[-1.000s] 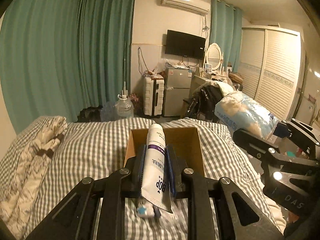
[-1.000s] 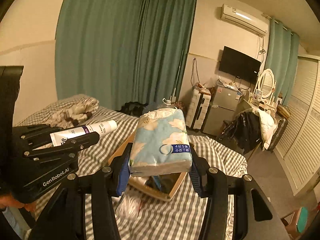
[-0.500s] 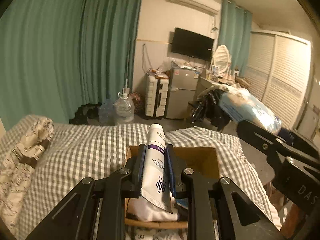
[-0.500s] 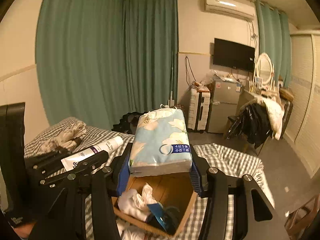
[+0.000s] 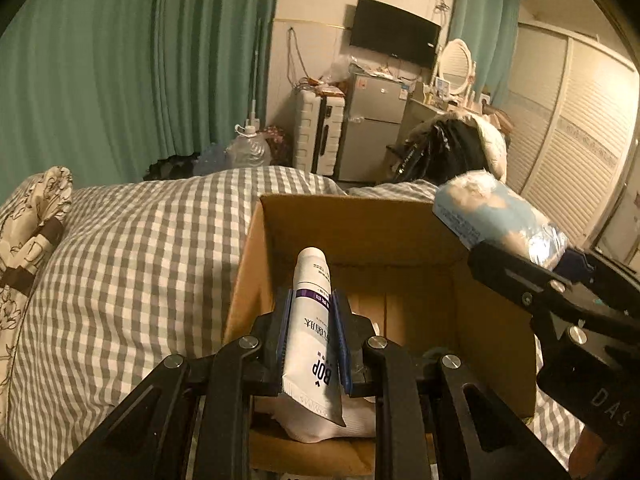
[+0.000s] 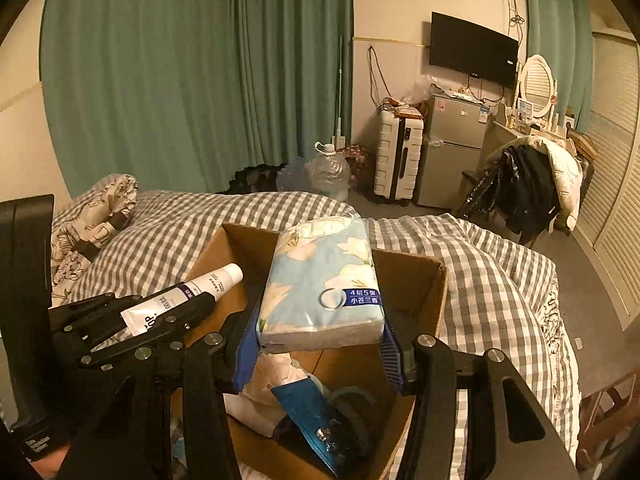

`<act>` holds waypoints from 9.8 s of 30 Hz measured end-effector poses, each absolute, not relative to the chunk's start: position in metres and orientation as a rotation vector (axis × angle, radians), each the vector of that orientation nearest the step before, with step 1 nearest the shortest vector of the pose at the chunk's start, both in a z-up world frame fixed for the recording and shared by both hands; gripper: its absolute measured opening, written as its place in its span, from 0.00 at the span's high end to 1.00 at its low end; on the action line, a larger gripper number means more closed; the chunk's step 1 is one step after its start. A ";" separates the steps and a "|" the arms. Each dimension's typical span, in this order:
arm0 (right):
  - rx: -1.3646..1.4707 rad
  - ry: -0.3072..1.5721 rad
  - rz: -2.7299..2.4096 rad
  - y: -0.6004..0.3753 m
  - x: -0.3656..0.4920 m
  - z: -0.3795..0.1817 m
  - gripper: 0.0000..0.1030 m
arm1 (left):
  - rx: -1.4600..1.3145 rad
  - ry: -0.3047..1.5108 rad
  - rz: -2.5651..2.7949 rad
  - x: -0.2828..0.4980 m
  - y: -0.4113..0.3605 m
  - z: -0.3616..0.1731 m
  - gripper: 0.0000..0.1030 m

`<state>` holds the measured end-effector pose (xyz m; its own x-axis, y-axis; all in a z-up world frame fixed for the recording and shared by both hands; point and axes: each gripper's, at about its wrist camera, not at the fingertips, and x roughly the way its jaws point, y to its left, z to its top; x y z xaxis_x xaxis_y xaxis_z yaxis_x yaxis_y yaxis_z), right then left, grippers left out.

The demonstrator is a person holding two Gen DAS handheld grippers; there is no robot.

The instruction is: Organize objects

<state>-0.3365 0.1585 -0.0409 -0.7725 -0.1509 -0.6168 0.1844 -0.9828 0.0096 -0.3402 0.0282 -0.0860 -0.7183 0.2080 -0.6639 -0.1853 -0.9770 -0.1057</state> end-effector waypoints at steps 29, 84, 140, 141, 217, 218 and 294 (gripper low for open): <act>0.738 0.089 -3.014 0.172 -0.164 0.064 0.00 | -0.832 -0.109 2.910 -0.176 -0.022 0.021 0.00; 1.335 0.321 -2.631 0.119 -0.192 -0.144 0.38 | -1.335 -0.021 2.811 -0.171 -0.025 -0.131 0.06; 1.149 0.191 -2.755 0.175 -0.111 -0.063 0.39 | -1.228 -0.004 2.650 -0.116 0.034 -0.088 0.54; 1.134 0.191 -2.761 0.174 -0.106 -0.058 0.39 | -1.212 -0.009 2.657 -0.112 0.034 -0.083 0.54; 1.109 0.176 -2.753 0.166 -0.371 -0.082 0.36 | -1.163 0.124 2.712 -0.360 0.042 -0.116 0.43; 1.099 0.171 -2.757 0.166 -0.371 -0.080 0.31 | -1.161 0.127 2.717 -0.360 0.042 -0.116 0.34; 0.491 0.018 -3.172 0.223 -0.056 0.029 0.00 | -0.482 -0.042 3.078 -0.042 -0.003 0.018 0.00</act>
<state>-0.0556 0.2226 0.0287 -0.9509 0.0693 -0.3016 -0.0658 -0.9976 -0.0217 -0.0424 -0.0030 0.0177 -0.9519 0.0293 -0.3051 -0.0209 -0.9993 -0.0307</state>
